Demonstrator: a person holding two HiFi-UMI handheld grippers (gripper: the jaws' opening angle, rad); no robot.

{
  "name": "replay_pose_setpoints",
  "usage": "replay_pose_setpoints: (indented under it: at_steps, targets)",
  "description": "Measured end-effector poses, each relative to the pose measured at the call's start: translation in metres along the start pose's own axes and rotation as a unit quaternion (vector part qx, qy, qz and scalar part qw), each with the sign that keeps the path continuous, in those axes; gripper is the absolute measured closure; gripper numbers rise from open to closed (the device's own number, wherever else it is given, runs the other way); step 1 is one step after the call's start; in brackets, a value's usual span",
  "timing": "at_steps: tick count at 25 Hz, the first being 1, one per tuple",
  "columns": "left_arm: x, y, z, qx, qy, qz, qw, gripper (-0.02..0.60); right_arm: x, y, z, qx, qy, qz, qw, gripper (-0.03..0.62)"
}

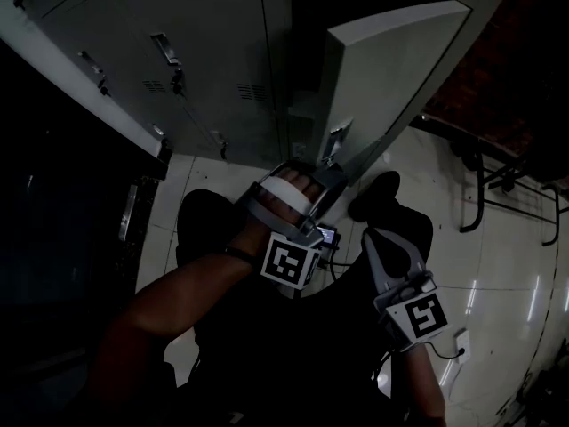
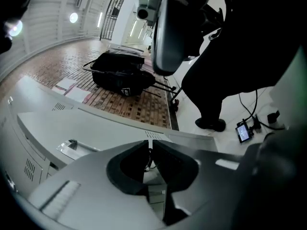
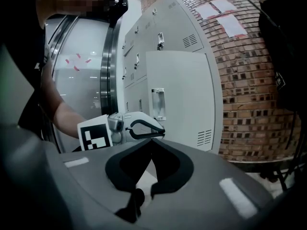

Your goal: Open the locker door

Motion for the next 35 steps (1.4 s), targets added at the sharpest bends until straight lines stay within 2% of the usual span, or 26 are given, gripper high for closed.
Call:
replay_pose_setpoints:
  at_steps: [4,10,12,22,29,35]
  targets:
    - [0.031,0.001,-0.005,0.005,0.018,-0.007,0.9998,0.547,-0.002,-0.016,-0.012,-0.020,0.012,0.002,1.000,0.591]
    - [0.058,0.003,-0.010,-0.003,0.031,0.001,0.9995,0.551,-0.004,-0.038,-0.026,-0.047,0.016,0.005,0.999,0.591]
    - [0.070,0.002,-0.012,-0.004,0.035,-0.009,0.9993,0.569,-0.005,-0.042,-0.029,-0.053,0.016,0.003,0.998,0.591]
    - [0.121,0.006,-0.020,-0.013,0.061,-0.066,0.9959,0.571,-0.006,-0.065,-0.040,-0.080,0.015,0.000,0.997,0.591]
    - [0.137,0.008,-0.027,-0.026,0.075,-0.095,0.9923,0.570,-0.006,-0.072,-0.043,-0.088,0.016,-0.004,0.996,0.591]
    - [0.120,-0.010,-0.024,-0.027,0.059,-0.091,0.9937,0.570,-0.002,-0.067,-0.038,-0.078,0.008,-0.010,0.997,0.591]
Point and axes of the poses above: the fingertips, and each gripper's own axes: y forward along the fingers, z to its left, x out of its top, the point moved 6 cm from there along -y, backward along the fingers, and after that the axes turned 10 degrees about -x, right-handed, at the moved point
